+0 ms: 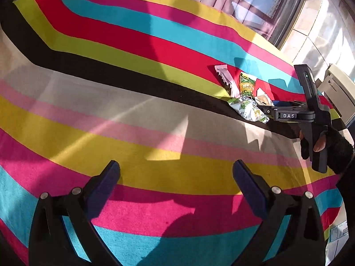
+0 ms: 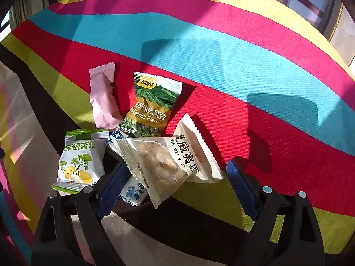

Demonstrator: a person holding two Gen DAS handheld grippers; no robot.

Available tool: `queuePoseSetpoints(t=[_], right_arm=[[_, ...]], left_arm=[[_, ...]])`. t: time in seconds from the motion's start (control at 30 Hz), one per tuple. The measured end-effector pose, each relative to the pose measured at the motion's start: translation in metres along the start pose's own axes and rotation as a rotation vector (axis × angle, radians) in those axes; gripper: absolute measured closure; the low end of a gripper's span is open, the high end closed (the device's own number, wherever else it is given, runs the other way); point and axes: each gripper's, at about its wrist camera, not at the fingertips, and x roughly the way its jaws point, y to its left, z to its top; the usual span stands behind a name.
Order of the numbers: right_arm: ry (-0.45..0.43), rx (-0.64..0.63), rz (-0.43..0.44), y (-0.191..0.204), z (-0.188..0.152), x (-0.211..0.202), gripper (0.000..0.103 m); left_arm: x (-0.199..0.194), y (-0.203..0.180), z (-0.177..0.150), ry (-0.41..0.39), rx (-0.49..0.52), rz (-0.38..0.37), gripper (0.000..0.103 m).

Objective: Organize snacks
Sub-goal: 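Grasp the clear wrapped pastry packet with the right tool and lift, then grasp the white-green lemon snack bag with the left tool while the right tool holds the pastry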

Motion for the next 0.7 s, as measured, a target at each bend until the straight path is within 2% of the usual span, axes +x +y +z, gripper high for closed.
queuePoseSetpoints(t=[0.17,0.33,0.37,0.4,0.43,0.5,0.6,0.7], right_arm=[[0.069,-0.020,0.056,-0.014,0.016,0.008,0.016],[0.112,-0.081,0.033,-0.011,0.024,0.013,0.015],[0.100,-0.095,0.000,-0.009,0.021,0.010,0.018],[0.081,-0.085,-0.009,-0.009,0.019,0.008,0.037],[0.061,-0.056,-0.008,-0.008,0.011,-0.005,0.060],[-0.031,-0.001,0.032,-0.004,-0.011,-0.036,0.066],[-0.152,0.077,0.052,0.015,-0.063,-0.087,0.066],[-0.185,0.135,0.073,0.040,-0.117,-0.123,0.066]], left_arm=[[0.001,-0.001,0.001,0.003,0.005,0.004,0.002],[0.001,-0.003,0.000,0.007,0.012,0.011,0.002],[0.000,-0.003,0.000,0.006,0.012,0.010,0.002],[0.000,-0.002,0.000,0.005,0.010,0.007,0.002],[0.000,-0.001,0.000,0.004,0.007,0.003,0.002],[0.000,-0.001,0.000,0.003,0.004,-0.001,0.002],[0.000,0.000,0.000,0.002,0.001,-0.004,0.002],[0.000,-0.002,0.000,0.006,0.007,0.004,0.002]])
